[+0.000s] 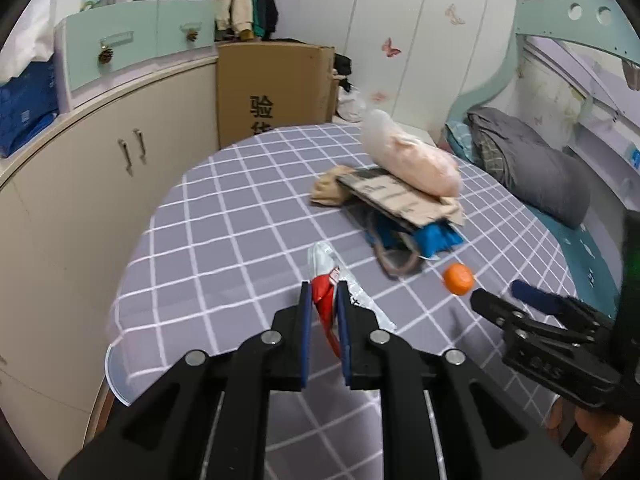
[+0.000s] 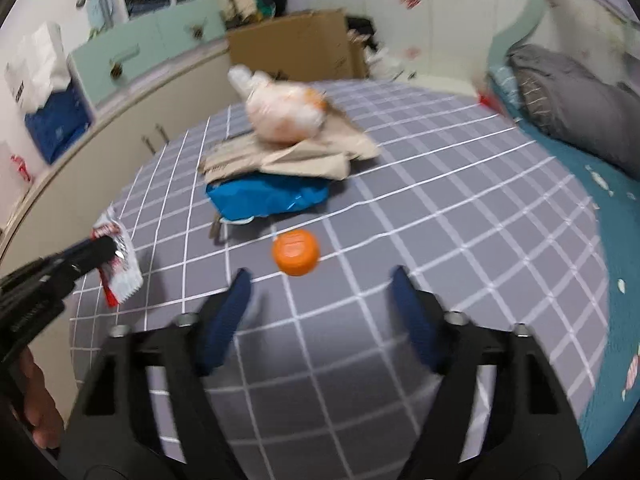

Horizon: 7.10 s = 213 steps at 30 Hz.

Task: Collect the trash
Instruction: 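Grasp the orange bottle cap with the right tool, then carry both items to the bin while the left tool drops the packet in, then open the right tool over the bin to drop the orange cap, then move both open tools back to the table, then grasp the white plastic bag with orange print with the right tool, then grasp the folded newspaper with the left tool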

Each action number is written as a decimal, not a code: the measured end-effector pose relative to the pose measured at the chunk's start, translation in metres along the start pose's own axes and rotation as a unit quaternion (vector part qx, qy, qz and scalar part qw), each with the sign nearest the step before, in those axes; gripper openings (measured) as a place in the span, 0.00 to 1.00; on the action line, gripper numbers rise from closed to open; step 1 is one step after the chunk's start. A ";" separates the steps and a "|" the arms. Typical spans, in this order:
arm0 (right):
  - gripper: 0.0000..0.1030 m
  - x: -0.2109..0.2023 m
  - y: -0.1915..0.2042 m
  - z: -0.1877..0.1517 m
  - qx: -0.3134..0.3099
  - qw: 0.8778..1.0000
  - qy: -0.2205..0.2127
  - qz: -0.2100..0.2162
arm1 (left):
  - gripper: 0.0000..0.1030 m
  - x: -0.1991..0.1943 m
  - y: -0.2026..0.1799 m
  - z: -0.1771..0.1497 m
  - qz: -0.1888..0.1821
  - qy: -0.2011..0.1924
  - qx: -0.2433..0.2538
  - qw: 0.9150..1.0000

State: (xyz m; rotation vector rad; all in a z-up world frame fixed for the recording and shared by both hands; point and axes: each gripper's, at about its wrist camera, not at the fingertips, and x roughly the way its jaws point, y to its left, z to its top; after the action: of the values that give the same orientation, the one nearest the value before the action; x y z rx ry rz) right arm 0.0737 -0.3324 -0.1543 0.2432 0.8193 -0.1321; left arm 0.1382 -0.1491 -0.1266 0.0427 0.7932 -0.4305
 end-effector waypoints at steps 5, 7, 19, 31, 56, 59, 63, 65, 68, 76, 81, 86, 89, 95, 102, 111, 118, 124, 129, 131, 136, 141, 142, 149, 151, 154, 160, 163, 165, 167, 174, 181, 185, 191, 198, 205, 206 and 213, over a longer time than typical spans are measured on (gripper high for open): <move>0.52 0.018 0.017 0.011 -0.037 0.999 0.023 -0.026 | 0.11 0.003 0.021 0.000 -0.010 0.010 -0.021 1.000; 0.47 0.022 0.019 0.013 -0.043 0.998 0.023 -0.036 | 0.11 0.005 0.026 0.000 -0.010 0.012 -0.028 0.999; 0.28 -0.011 0.040 0.003 -0.059 0.998 -0.019 -0.023 | 0.11 -0.004 0.060 -0.003 -0.035 0.005 -0.061 0.998; 0.28 -0.027 0.185 0.004 -0.149 0.975 -0.068 0.151 | 0.11 -0.045 0.146 -0.023 -0.001 -0.025 -0.120 0.993; 0.28 0.091 0.382 -0.018 -0.187 0.956 -0.017 0.227 | 0.52 -0.001 0.395 -0.067 0.140 0.051 -0.327 0.933; 0.28 0.099 0.382 -0.022 -0.186 0.956 -0.008 0.225 | 0.52 -0.005 0.391 -0.076 0.134 0.051 -0.324 0.935; 0.28 0.104 0.387 -0.024 -0.185 0.956 -0.001 0.227 | 0.53 -0.011 0.386 -0.083 0.135 0.045 -0.316 0.938; 0.28 0.104 0.390 -0.023 -0.184 0.956 0.001 0.230 | 0.54 -0.015 0.385 -0.083 0.137 0.038 -0.318 0.938; 0.28 0.104 0.396 -0.021 -0.179 0.955 -0.002 0.237 | 0.55 -0.029 0.390 -0.085 0.158 0.020 -0.322 0.933; 0.30 0.122 0.424 -0.010 -0.165 0.951 -0.007 0.260 | 0.60 -0.064 0.414 -0.089 0.217 -0.012 -0.338 0.916; 0.74 0.145 0.436 0.000 -0.153 0.960 0.012 0.233 | 0.60 -0.073 0.427 -0.095 0.228 -0.011 -0.355 0.907; 0.74 0.127 0.420 -0.003 -0.162 0.963 0.004 0.216 | 0.60 -0.074 0.426 -0.098 0.221 -0.013 -0.364 0.905; 0.74 0.112 0.407 -0.003 -0.159 0.965 -0.002 0.210 | 0.60 -0.073 0.415 -0.093 0.204 -0.017 -0.359 0.911; 0.75 0.072 0.373 0.003 -0.139 0.968 -0.014 0.209 | 0.61 -0.078 0.377 -0.077 0.172 -0.026 -0.323 0.930; 0.77 0.019 0.309 0.018 -0.090 0.977 -0.069 0.183 | 0.61 -0.083 0.312 -0.050 0.137 -0.034 -0.256 0.956; 0.78 -0.025 0.209 0.024 -0.023 0.984 -0.107 0.137 | 0.62 -0.078 0.203 -0.013 0.096 -0.043 -0.146 0.984; 0.78 -0.051 0.120 0.017 0.032 0.986 -0.135 0.091 | 0.64 -0.055 0.118 0.018 0.031 -0.025 -0.087 0.995; 0.78 -0.060 0.045 0.026 0.081 0.984 -0.154 0.049 | 0.69 -0.033 0.039 0.045 -0.001 -0.026 -0.012 1.000; 0.81 -0.045 0.017 0.044 0.082 0.986 -0.141 0.041 | 0.70 -0.008 0.005 0.069 -0.010 -0.012 0.011 1.000; 0.81 -0.033 0.009 0.051 0.082 0.987 -0.130 0.047 | 0.70 0.006 0.004 0.079 -0.006 0.000 0.002 1.000; 0.81 -0.001 0.006 0.078 0.071 0.990 -0.106 0.054 | 0.70 0.025 0.005 0.094 -0.005 0.012 -0.009 1.000; 0.81 0.036 -0.005 0.106 0.094 0.989 -0.068 0.088 | 0.70 0.042 0.019 0.099 -0.012 0.028 -0.026 0.999; 0.81 0.044 -0.006 0.110 0.096 0.990 -0.060 0.083 | 0.70 0.045 0.021 0.099 -0.015 0.030 -0.034 0.999; 0.43 0.054 0.001 0.110 0.072 0.989 -0.047 0.118 | 0.70 0.063 0.029 0.100 -0.030 0.041 -0.068 0.996; 0.40 0.042 0.001 0.105 0.066 0.989 -0.066 0.111 | 0.70 0.063 0.026 0.102 -0.036 0.041 -0.068 0.996; 0.40 0.011 -0.008 0.094 0.068 0.987 -0.115 0.087 | 0.70 0.063 0.020 0.104 -0.047 0.040 -0.068 0.996; 0.40 -0.038 -0.033 0.072 0.082 0.979 -0.178 0.054 | 0.70 0.070 0.006 0.098 -0.066 0.051 -0.082 0.993; 0.41 -0.048 -0.041 0.057 0.086 0.976 -0.196 0.036 | 0.70 0.080 0.001 0.091 -0.079 0.066 -0.101 0.990; 0.41 -0.050 -0.043 0.052 0.088 0.976 -0.200 0.026 | 0.70 0.086 -0.002 0.087 -0.089 0.073 -0.115 0.987; 0.42 -0.048 -0.051 0.045 0.097 0.976 -0.192 0.030 | 0.70 0.091 -0.005 0.085 -0.090 0.078 -0.116 0.986; 0.43 -0.026 -0.049 0.039 0.091 0.983 -0.155 0.028 | 0.70 0.111 -0.003 0.081 -0.093 0.093 -0.143 0.981; 0.43 -0.006 -0.042 0.043 0.078 0.990 -0.114 0.017 | 0.57 0.122 -0.006 0.075 -0.116 0.093 -0.162 0.976; 0.43 0.001 -0.036 0.044 0.062 0.993 -0.096 0.013 | 0.48 0.128 -0.010 0.077 -0.122 0.101 -0.158 0.975; 0.43 0.007 -0.039 0.043 0.061 0.995 -0.079 0.015 | 0.37 0.124 -0.015 0.082 -0.133 0.089 -0.148 0.976; 0.43 0.012 -0.037 0.043 0.056 0.996 -0.066 0.016 | 0.36 0.129 -0.017 0.084 -0.168 0.099 -0.167 0.966; 0.43 0.015 -0.039 0.044 0.056 0.997 -0.059 0.020 | 0.24 0.134 -0.020 0.083 -0.160 0.099 -0.175 0.966; 0.43 0.015 -0.039 0.044 0.056 0.997 -0.058 0.022 | 0.22 0.133 -0.022 0.084 -0.153 0.092 -0.171 0.969; 0.42 0.003 -0.040 0.041 0.064 0.994 -0.085 0.017 | 0.06 0.099 -0.032 0.091 -0.180 0.034 -0.136 0.974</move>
State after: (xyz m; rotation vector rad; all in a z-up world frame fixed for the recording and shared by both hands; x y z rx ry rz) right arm 0.0963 -0.3821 -0.1366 0.3614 0.6378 -0.1721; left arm 0.2489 -0.2320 -0.1277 -0.3491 0.9260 -0.6607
